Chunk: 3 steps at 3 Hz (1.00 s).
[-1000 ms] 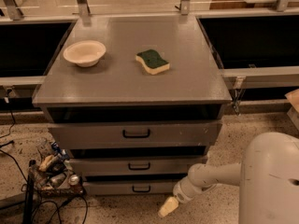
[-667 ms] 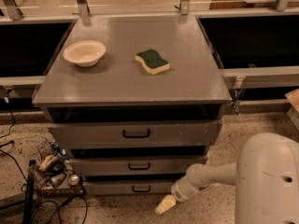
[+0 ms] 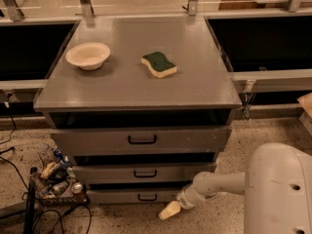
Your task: Open bottom drawer
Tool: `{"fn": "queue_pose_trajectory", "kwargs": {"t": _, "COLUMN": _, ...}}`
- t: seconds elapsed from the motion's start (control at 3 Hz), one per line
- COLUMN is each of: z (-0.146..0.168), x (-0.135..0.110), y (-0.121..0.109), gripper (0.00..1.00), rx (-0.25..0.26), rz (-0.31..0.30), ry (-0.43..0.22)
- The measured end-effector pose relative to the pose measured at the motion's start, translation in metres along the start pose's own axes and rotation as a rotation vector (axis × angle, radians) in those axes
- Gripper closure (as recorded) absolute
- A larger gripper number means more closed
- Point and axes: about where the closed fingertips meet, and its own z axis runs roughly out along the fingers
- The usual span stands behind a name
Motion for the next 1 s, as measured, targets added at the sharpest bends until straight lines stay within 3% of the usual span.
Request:
{"fn": "queue_pose_trajectory", "kwargs": {"t": 0.33, "z": 0.001, "x": -0.001, "y": -0.002, "gripper": 0.0, "rx": 0.068, "rz": 0.024, "ry": -0.036}}
{"fn": "queue_pose_trajectory", "kwargs": {"t": 0.67, "z": 0.007, "x": 0.032, "y": 0.022, "gripper": 0.0, "rx": 0.151, "rz": 0.081, "ry": -0.027}}
{"fn": "queue_pose_trajectory", "kwargs": {"t": 1.0, "z": 0.012, "x": 0.029, "y": 0.02, "gripper": 0.0, "rx": 0.144, "rz": 0.098, "ry": -0.028}}
